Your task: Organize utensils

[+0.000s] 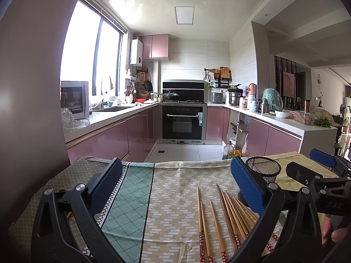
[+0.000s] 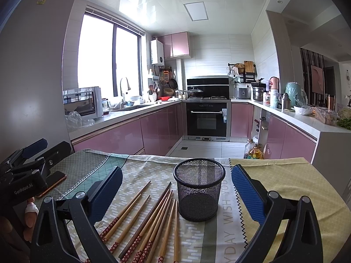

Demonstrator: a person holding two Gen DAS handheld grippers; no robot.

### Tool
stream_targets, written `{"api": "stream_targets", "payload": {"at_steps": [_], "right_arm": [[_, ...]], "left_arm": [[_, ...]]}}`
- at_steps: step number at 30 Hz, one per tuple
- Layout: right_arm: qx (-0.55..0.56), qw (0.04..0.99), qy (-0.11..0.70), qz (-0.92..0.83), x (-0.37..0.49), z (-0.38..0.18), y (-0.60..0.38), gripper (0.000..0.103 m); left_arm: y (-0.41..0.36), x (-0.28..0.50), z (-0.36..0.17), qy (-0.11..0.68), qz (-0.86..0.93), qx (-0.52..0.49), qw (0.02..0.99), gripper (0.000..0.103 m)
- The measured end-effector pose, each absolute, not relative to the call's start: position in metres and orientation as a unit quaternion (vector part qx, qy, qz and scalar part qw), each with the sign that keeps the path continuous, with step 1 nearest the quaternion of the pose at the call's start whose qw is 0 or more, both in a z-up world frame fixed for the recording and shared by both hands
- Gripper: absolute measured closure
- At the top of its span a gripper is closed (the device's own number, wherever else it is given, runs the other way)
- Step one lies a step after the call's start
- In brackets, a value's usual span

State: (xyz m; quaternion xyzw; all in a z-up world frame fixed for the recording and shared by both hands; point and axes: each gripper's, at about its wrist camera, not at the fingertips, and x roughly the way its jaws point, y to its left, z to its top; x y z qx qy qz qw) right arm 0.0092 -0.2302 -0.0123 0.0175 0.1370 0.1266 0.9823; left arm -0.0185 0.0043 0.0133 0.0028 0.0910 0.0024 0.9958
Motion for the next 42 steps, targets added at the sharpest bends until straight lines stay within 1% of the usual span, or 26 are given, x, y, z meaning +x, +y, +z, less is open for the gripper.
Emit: {"api": "stream_targets", "payload": {"at_steps": [33, 37, 42], "right_arm": [[0.021, 0.981, 0.142, 0.131, 0.012, -0.020, -0.233, 0.007], [0.022, 0.975, 0.169, 0.145, 0.020, -0.027, -0.234, 0.007], [0.018, 0.955, 0.252, 0.153, 0.040, -0.050, -0.237, 0.007]], "left_arm": [[0.003, -0.014, 0.007, 0.103, -0.003, 0.003, 0.995, 0.006], [0.004, -0.005, 0.002, 0.127, -0.010, 0.010, 0.992, 0.006], [0.005, 0.018, -0.015, 0.188, -0.020, 0.027, 0.982, 0.006]]}}
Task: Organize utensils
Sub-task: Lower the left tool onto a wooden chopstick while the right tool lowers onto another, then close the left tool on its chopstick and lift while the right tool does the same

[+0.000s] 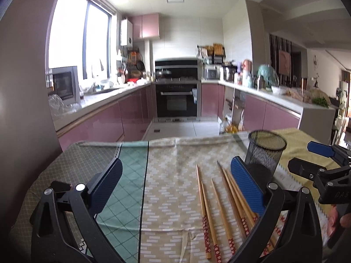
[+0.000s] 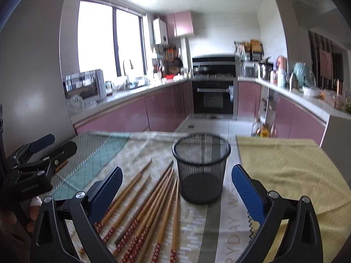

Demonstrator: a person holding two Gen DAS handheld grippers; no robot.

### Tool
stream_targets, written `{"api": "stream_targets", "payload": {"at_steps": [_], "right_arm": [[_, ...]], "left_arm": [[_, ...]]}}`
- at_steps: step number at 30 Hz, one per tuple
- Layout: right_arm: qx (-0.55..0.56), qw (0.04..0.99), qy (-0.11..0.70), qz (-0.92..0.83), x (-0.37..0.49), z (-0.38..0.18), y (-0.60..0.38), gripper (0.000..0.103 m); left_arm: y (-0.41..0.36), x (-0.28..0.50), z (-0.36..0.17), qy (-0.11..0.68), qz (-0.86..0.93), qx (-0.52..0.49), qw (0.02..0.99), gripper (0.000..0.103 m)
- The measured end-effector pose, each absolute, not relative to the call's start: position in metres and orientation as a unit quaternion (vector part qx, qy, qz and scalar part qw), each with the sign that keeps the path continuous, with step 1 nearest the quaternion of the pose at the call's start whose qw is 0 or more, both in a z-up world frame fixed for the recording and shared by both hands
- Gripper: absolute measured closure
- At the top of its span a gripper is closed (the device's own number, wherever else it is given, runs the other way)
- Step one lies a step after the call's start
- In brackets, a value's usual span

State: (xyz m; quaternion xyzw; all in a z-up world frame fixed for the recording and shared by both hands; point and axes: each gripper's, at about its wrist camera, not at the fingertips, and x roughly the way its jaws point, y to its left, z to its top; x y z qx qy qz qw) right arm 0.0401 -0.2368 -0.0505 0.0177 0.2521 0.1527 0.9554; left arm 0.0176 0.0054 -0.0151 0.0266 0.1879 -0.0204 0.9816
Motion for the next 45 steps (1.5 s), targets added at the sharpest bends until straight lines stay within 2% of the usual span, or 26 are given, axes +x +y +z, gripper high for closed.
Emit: {"api": "stream_targets", "payload": {"at_steps": [1, 2, 5, 9, 10, 14, 17, 22, 31, 39, 41, 42, 44, 45], "right_arm": [[0.014, 0.950, 0.270, 0.154, 0.044, -0.057, -0.237, 0.009], [0.008, 0.945, 0.289, 0.155, 0.048, -0.064, -0.236, 0.015], [-0.013, 0.926, 0.341, 0.158, 0.061, -0.081, -0.230, 0.030], [-0.027, 0.907, 0.387, 0.163, 0.072, -0.101, -0.225, 0.046], [-0.030, 0.904, 0.393, 0.166, 0.074, -0.102, -0.224, 0.050], [-0.039, 0.891, 0.416, 0.174, 0.079, -0.109, -0.219, 0.055], [-0.046, 0.885, 0.429, 0.174, 0.081, -0.112, -0.215, 0.066], [-0.052, 0.885, 0.430, 0.171, 0.087, -0.113, -0.212, 0.072], [-0.057, 0.883, 0.432, 0.176, 0.095, -0.113, -0.212, 0.073], [-0.061, 0.881, 0.433, 0.179, 0.098, -0.113, -0.208, 0.075], [-0.060, 0.881, 0.433, 0.182, 0.099, -0.113, -0.208, 0.079], [-0.059, 0.880, 0.433, 0.185, 0.099, -0.112, -0.208, 0.081], [-0.051, 0.877, 0.435, 0.195, 0.100, -0.112, -0.210, 0.095], [-0.049, 0.877, 0.436, 0.197, 0.100, -0.112, -0.209, 0.097]], "left_arm": [[0.007, 0.024, -0.019, 0.203, -0.022, 0.029, 0.978, 0.007], [0.008, 0.029, -0.024, 0.220, -0.026, 0.030, 0.975, 0.009], [0.010, 0.047, -0.041, 0.266, -0.040, 0.030, 0.963, 0.019], [0.011, 0.069, -0.064, 0.318, -0.040, 0.040, 0.946, 0.035], [0.012, 0.073, -0.068, 0.326, -0.044, 0.042, 0.943, 0.036], [0.009, 0.088, -0.083, 0.362, -0.075, 0.044, 0.928, 0.038], [0.001, 0.095, -0.090, 0.376, -0.086, 0.056, 0.921, 0.042], [-0.007, 0.104, -0.097, 0.396, -0.094, 0.072, 0.910, 0.055], [-0.016, 0.116, -0.101, 0.407, -0.123, 0.084, 0.901, 0.056], [-0.021, 0.130, -0.112, 0.430, -0.120, 0.089, 0.890, 0.065], [-0.022, 0.134, -0.111, 0.432, -0.121, 0.086, 0.890, 0.066], [-0.023, 0.138, -0.111, 0.433, -0.122, 0.085, 0.889, 0.070], [-0.024, 0.144, -0.112, 0.437, -0.124, 0.078, 0.888, 0.075], [-0.025, 0.147, -0.111, 0.438, -0.126, 0.073, 0.887, 0.080]]}}
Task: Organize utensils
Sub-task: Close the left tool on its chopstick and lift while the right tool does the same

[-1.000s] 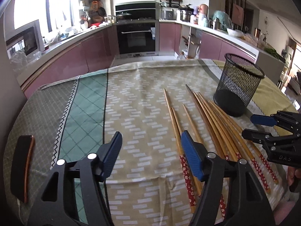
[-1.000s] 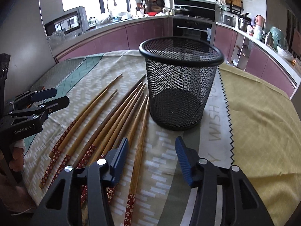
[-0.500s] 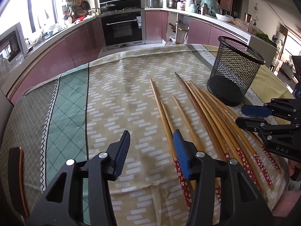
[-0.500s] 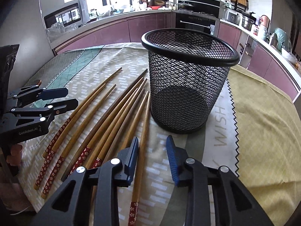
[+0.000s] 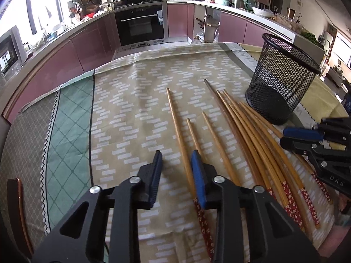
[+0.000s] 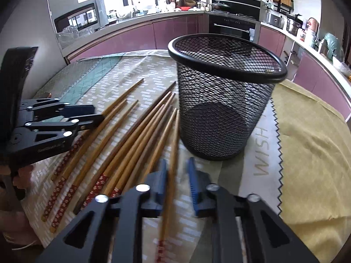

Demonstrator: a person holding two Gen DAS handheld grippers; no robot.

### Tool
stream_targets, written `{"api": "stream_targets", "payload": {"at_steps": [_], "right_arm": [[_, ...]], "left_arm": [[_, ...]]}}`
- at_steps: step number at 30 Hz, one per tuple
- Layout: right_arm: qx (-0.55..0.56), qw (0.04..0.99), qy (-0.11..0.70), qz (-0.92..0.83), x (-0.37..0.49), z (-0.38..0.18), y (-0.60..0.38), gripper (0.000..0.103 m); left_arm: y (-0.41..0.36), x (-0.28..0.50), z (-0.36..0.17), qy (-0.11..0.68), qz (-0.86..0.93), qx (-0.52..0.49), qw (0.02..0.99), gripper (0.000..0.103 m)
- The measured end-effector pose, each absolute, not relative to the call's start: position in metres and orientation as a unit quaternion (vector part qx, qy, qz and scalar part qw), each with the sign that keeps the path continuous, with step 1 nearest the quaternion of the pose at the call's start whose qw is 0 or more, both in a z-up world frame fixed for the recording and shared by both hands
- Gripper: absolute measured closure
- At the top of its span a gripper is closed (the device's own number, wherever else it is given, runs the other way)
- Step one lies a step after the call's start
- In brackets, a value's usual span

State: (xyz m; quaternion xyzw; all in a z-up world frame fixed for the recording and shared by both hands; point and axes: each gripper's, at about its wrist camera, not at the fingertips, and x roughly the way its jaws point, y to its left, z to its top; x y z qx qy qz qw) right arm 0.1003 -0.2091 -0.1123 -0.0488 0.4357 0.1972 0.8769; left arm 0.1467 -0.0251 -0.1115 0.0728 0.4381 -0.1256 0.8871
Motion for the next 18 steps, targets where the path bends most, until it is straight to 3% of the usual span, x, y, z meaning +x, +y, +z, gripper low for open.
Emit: {"api": "stream_targets", "payload": {"at_steps": [2, 4, 18], "right_arm": [[-0.048, 0.877, 0.435, 0.197, 0.100, -0.112, -0.208, 0.097], [-0.042, 0.878, 0.435, 0.197, 0.100, -0.112, -0.210, 0.097], [0.035, 0.883, 0.381, 0.273, 0.074, -0.066, -0.239, 0.097]], "left_arm": [[-0.024, 0.148, -0.111, 0.439, -0.128, 0.063, 0.887, 0.091], [-0.023, 0.149, -0.111, 0.441, -0.126, 0.051, 0.887, 0.094], [-0.003, 0.121, -0.053, 0.386, -0.191, -0.015, 0.902, 0.096]]}}
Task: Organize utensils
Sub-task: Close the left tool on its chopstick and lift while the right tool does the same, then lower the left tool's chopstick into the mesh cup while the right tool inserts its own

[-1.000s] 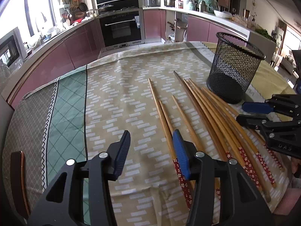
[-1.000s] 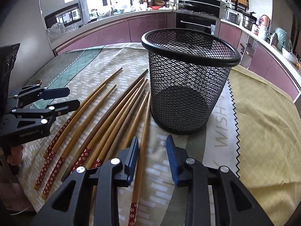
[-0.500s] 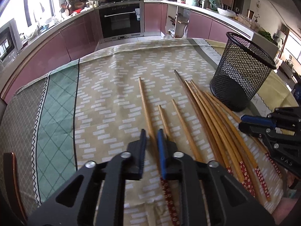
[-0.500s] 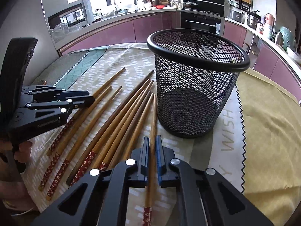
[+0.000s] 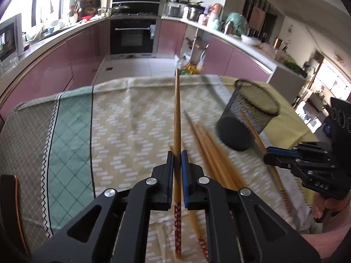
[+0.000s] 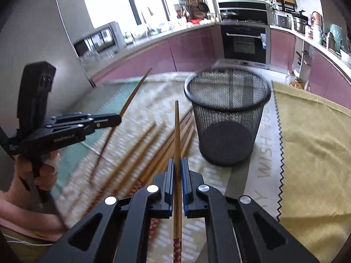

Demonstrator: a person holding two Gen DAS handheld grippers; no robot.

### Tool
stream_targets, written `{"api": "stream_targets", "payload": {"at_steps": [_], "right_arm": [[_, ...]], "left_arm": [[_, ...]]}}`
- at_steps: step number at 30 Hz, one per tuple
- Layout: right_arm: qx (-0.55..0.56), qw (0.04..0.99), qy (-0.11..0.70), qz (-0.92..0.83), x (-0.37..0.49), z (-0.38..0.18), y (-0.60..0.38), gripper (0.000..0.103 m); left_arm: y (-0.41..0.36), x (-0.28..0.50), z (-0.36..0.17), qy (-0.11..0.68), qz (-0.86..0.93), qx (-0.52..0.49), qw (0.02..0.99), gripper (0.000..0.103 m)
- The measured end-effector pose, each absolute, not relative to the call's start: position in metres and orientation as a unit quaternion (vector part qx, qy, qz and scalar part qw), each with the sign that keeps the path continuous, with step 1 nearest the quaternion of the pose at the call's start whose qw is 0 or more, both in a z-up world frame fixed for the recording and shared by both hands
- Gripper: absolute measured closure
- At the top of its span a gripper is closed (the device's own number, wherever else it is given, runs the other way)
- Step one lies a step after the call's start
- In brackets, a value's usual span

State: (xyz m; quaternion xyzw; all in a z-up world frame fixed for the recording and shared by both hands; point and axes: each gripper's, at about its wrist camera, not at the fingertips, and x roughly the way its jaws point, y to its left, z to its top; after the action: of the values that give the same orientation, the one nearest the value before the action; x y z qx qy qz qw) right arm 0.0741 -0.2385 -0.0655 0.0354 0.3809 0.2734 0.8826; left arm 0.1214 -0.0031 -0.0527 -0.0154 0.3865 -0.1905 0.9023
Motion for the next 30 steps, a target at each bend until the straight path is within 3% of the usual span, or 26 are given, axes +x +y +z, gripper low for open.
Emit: {"api": "stream_targets", "payload": {"at_steps": [23, 30], "right_arm": [[0.093, 0.926, 0.228, 0.287, 0.093, 0.055, -0.289, 0.097], [0.100, 0.937, 0.210, 0.259, 0.112, 0.067, -0.308, 0.097]], "left_arm": [[-0.038, 0.115, 0.090, 0.232, -0.303, -0.067, 0.922, 0.096], [-0.075, 0.133, 0.094, 0.236, -0.307, -0.038, 0.921, 0.096]]}}
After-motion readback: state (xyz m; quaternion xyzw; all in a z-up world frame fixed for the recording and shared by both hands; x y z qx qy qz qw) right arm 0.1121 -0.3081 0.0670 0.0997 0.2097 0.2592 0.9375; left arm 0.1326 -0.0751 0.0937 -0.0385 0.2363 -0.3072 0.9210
